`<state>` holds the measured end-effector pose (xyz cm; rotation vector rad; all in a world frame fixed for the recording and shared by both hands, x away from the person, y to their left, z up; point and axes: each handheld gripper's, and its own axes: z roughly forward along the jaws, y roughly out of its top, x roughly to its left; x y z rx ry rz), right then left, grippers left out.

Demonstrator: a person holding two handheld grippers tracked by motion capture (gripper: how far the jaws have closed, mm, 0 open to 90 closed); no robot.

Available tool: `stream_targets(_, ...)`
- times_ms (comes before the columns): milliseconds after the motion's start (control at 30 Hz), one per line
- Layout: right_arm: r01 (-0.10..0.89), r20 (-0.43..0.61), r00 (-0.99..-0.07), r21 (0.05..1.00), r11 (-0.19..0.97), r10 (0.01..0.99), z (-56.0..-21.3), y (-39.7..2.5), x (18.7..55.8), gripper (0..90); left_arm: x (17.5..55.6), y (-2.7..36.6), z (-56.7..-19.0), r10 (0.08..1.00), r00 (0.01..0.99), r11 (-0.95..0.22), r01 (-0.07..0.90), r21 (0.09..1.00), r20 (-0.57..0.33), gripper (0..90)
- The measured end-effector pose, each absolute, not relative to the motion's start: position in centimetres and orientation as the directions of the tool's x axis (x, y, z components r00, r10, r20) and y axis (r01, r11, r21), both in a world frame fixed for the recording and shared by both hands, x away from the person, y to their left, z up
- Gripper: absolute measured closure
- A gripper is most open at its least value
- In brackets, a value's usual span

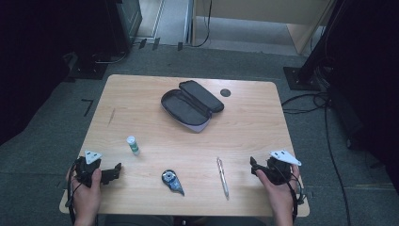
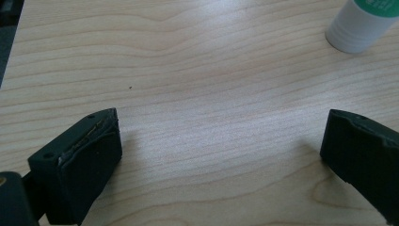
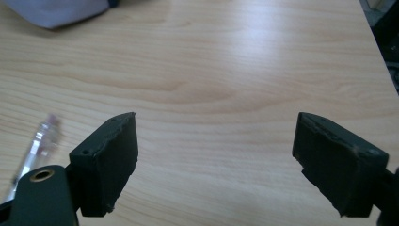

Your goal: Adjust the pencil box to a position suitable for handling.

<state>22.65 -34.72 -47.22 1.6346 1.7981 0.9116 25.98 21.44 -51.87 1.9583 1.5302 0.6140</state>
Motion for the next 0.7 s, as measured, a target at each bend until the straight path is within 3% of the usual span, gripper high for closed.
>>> stream_targets(467, 0.575, 0.046, -0.218, 0.813, 0.090, 0.975, -42.9, -30.3, 25.7, 16.5, 26.0, 21.5, -51.9, 0.971, 0.239, -0.181, 0.708, 0.683, 0.009, 0.0)
stream_targets(700, 0.567, 0.054, -0.254, 0.817, 0.103, 0.966, -42.1, -28.3, 27.9, 23.6, 26.0, 21.4, -51.9, 0.971, 0.239, -0.181, 0.707, 0.683, 0.009, 0.0)
